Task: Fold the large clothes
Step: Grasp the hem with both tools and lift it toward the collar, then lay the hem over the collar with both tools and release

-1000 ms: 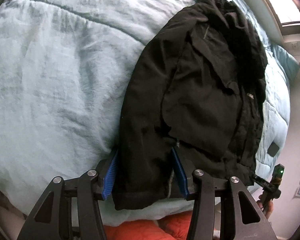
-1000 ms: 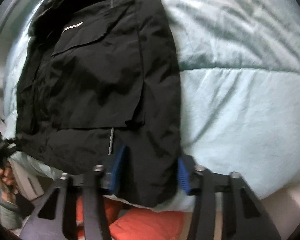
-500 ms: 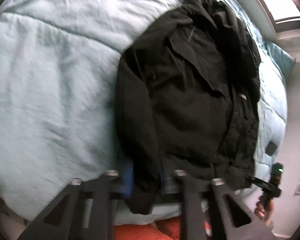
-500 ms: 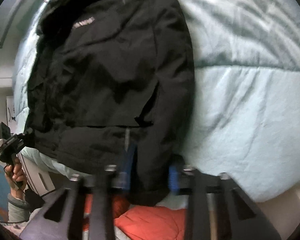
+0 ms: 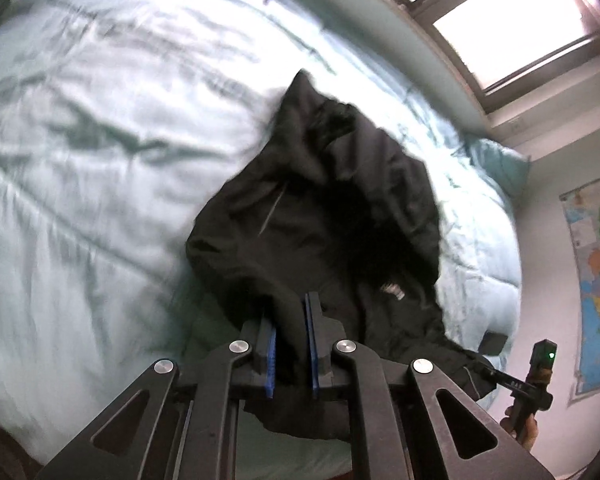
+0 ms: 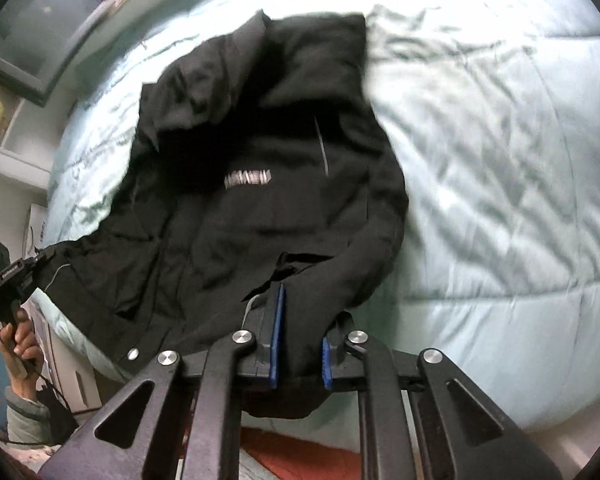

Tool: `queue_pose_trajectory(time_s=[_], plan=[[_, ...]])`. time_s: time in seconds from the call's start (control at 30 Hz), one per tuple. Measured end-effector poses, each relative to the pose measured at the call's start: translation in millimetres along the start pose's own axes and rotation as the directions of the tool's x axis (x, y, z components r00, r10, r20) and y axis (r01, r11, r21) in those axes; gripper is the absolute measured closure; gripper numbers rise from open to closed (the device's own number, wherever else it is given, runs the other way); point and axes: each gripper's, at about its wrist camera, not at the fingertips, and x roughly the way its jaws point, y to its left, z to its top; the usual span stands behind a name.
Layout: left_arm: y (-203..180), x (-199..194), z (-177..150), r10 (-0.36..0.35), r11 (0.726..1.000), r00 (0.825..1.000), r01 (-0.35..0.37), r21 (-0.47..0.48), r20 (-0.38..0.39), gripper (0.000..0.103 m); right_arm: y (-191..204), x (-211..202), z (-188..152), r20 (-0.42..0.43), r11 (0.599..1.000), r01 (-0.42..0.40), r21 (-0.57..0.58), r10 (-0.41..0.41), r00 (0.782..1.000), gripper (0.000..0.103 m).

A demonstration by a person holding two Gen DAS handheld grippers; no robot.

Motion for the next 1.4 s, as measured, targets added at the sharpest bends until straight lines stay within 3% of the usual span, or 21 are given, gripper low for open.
queue_pose_trajectory(time_s=[0.27, 0.43, 0.57, 0.8, 0.9, 1.03, 1.13, 1.27, 1.33, 1.4], plan=[[-32, -10, 67, -0.043, 0.998, 0.994, 0.037, 0.060, 0.103, 0.091, 8, -32, 70, 0.127, 1.000, -0.008, -0.021, 0.011, 0.992, 0.085], [-49, 2, 130, -0.059, 0.997, 0.984, 0.048, 0.067, 0.169, 0.091, 14, -44, 136, 0.218, 0.999, 0.008, -0.037, 0.000, 0.976, 0.085], [-58, 23, 181, -0.056, 0.998, 0.979, 0.047, 0.050, 0.194, 0.091, 6, -34, 194, 0.243, 1.000, 0.016, -0.007, -0.014, 0.970, 0.085], [-58, 123, 271, 0.058, 0.998, 0.984, -0.051, -0.043, 0.171, 0.086, -6, 30, 308, 0.209, 0.997, 0.027, 0.072, -0.042, 0.977, 0.085], [-49, 188, 297, 0.158, 0.987, 0.982, -0.153, -0.055, 0.104, 0.086, -12, 87, 347, 0.129, 0.992, 0.078, 0.104, -0.091, 0.987, 0.085], [-32, 259, 306, 0.236, 0.971, 0.972, -0.236, -0.048, 0.002, 0.086, -25, 154, 369, 0.031, 0.984, 0.128, 0.122, -0.133, 0.991, 0.085], [-24, 282, 303, 0.248, 0.968, 0.969, -0.249, -0.035, -0.021, 0.086, -32, 177, 371, 0.011, 0.987, 0.121, 0.109, -0.123, 0.992, 0.085], [-20, 290, 302, 0.237, 0.971, 0.971, -0.238, -0.020, -0.042, 0.086, -37, 181, 370, -0.006, 0.990, 0.101, 0.094, -0.101, 0.995, 0.085], [-24, 282, 306, 0.220, 0.975, 0.972, -0.218, 0.038, -0.082, 0.085, -41, 174, 372, -0.011, 0.992, 0.072, 0.106, -0.072, 0.997, 0.085], [-29, 258, 312, 0.161, 0.984, 0.984, -0.155, 0.084, -0.075, 0.083, -48, 156, 372, 0.023, 0.990, 0.026, 0.141, -0.029, 0.999, 0.085]])
